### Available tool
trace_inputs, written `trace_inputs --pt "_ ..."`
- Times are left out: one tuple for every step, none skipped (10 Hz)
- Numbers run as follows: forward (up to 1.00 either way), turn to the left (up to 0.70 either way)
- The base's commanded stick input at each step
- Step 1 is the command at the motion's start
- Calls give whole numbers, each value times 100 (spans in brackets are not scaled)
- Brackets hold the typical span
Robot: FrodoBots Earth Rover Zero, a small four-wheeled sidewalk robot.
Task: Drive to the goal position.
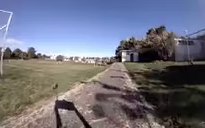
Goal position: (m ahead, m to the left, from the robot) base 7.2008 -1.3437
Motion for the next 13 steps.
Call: trace_inputs --pt "100 1" --pt "100 1" --pt "100 1" --pt "100 1" --pt "100 1" --pt "100 1" --pt "100 1" --pt "100 1" --pt "100 1" --pt "100 1" --pt "100 1" --pt "100 1" --pt "100 1"
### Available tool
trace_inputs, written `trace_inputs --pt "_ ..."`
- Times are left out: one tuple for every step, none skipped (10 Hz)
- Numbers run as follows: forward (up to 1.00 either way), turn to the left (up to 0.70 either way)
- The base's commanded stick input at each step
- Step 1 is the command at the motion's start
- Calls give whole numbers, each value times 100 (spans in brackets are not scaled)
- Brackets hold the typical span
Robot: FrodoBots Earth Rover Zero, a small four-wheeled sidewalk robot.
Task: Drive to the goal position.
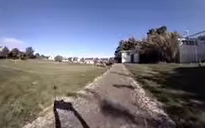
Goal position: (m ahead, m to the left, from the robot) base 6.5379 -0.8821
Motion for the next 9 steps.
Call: trace_inputs --pt "100 1" --pt "100 1" --pt "100 1" --pt "100 1" --pt "100 1" --pt "100 1" --pt "100 1" --pt "100 1" --pt "100 1"
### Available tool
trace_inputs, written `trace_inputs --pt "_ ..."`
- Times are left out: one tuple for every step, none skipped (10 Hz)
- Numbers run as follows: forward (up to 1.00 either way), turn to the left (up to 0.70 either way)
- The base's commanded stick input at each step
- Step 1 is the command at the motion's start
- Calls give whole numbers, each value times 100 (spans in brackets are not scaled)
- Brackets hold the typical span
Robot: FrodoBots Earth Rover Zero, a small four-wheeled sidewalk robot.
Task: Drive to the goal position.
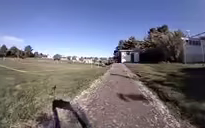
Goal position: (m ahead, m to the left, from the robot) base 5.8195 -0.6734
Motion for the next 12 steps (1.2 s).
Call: trace_inputs --pt "100 1" --pt "100 1" --pt "100 1" --pt "100 1" --pt "100 1" --pt "100 1" --pt "100 -8" --pt "100 -23" --pt "100 -33" --pt "100 -37" --pt "100 -37" --pt "100 -37"
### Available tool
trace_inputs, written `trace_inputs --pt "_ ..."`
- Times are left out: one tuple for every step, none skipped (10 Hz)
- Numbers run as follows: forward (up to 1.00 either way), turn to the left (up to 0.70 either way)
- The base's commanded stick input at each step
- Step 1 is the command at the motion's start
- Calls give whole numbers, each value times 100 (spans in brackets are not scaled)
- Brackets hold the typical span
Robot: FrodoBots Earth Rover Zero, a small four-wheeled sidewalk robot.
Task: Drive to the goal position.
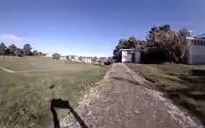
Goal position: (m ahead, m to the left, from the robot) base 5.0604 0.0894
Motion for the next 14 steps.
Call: trace_inputs --pt "100 -25" --pt "100 -6" --pt "100 -1" --pt "100 1" --pt "100 1" --pt "100 1" --pt "100 1" --pt "100 1" --pt "100 1" --pt "100 1" --pt "100 1" --pt "100 -1" --pt "100 -4" --pt "100 -6"
